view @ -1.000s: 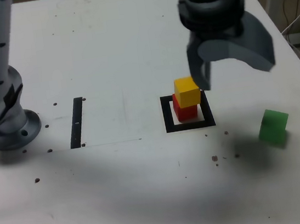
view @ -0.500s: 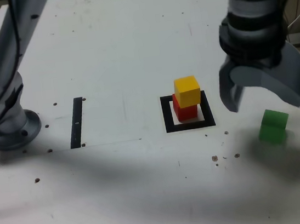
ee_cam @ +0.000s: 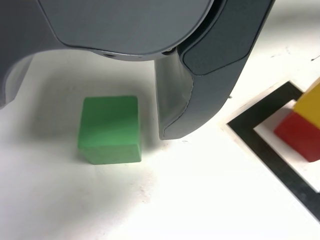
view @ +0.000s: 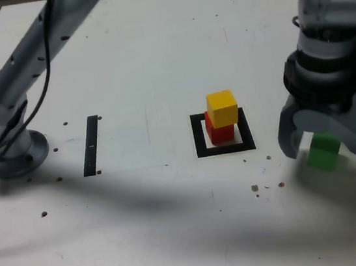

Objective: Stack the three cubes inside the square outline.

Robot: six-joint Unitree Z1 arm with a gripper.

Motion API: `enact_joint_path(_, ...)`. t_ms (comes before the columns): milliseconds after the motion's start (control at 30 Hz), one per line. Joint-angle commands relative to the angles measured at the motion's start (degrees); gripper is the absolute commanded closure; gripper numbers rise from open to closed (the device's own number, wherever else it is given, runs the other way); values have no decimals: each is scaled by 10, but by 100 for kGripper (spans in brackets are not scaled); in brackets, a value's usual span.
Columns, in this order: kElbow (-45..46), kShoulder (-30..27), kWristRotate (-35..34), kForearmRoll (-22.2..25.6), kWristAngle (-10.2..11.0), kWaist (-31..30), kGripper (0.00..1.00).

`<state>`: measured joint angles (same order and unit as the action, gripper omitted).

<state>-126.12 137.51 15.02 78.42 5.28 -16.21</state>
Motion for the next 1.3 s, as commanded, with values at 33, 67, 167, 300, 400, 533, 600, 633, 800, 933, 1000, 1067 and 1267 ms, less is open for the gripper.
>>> enact_joint_path(33, -11, 16, 1, 0, -7, 2, 7)
enact_joint_path(67, -13, 19, 1, 0, -8, 3, 9)
enact_joint_path(167, -19, 26, 1, 0, -8, 3, 16)
enact_joint_path(300, -24, 30, -3, -1, -2, 3, 36)
enact_joint_path(400, -25, 30, -7, -1, 4, 3, 53)
enact_joint_path(533, -25, 30, -11, 2, 7, 3, 65)
enact_joint_path(600, -25, 30, -12, 5, 6, 3, 68)
enact_joint_path(633, -25, 30, -12, 6, 6, 3, 68)
enact_joint_path(800, -26, 30, -12, 11, 5, 3, 70)
enact_joint_path(933, -27, 30, -12, 13, 5, 3, 70)
enact_joint_path(1000, -27, 30, -12, 14, 5, 3, 70)
enact_joint_path(1067, -28, 30, -12, 14, 5, 3, 70)
enact_joint_path(1267, -29, 30, -12, 14, 5, 3, 70)
